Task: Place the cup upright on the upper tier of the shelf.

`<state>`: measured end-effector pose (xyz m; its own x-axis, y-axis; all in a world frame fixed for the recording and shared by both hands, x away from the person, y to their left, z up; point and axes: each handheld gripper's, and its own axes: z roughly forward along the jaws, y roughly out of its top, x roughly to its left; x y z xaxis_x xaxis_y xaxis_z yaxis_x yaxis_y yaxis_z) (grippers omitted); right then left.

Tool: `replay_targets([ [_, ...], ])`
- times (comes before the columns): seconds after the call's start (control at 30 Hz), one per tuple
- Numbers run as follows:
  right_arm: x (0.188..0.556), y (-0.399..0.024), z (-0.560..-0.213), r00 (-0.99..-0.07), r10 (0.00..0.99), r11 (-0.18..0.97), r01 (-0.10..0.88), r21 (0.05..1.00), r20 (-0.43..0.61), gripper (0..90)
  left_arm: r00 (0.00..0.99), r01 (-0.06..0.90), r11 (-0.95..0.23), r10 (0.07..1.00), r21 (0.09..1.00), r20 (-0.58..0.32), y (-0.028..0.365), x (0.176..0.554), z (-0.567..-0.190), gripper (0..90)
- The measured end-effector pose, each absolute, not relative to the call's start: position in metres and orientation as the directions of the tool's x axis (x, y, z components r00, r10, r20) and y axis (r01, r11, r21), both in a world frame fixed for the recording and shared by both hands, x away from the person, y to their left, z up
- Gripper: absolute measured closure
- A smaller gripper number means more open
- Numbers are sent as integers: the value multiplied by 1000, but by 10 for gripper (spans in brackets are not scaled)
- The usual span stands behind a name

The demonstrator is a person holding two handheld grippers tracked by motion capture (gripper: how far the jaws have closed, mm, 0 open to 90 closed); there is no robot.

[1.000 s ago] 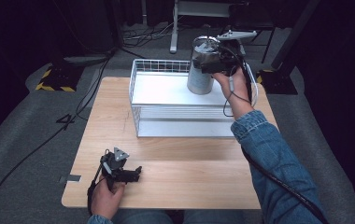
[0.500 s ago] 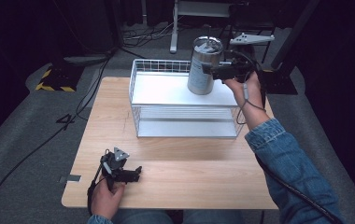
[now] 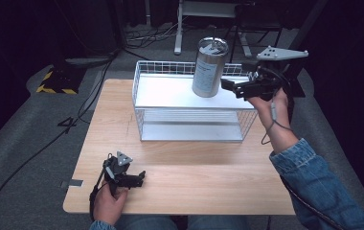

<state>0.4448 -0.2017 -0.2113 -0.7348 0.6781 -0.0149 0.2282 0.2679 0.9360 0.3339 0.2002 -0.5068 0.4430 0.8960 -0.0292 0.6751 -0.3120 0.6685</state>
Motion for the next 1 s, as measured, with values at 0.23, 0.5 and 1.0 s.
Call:
replay_targets([
  [0.23, 421, -218, -220, -741, 671, 296, 220, 930, -39, 0, 446, 675, -315, 894, 667, -29, 200, 335, -507, 4],
  [0.5, 396, -242, -232, -745, 665, 331, 225, 917, -58, 0, 445, 676, -313, 895, 667, -31, 200, 335, -507, 4],
  [1.0, 373, -268, -271, -737, 675, 361, 278, 890, -44, 0, 449, 674, -316, 893, 667, -31, 200, 335, -507, 4],
])
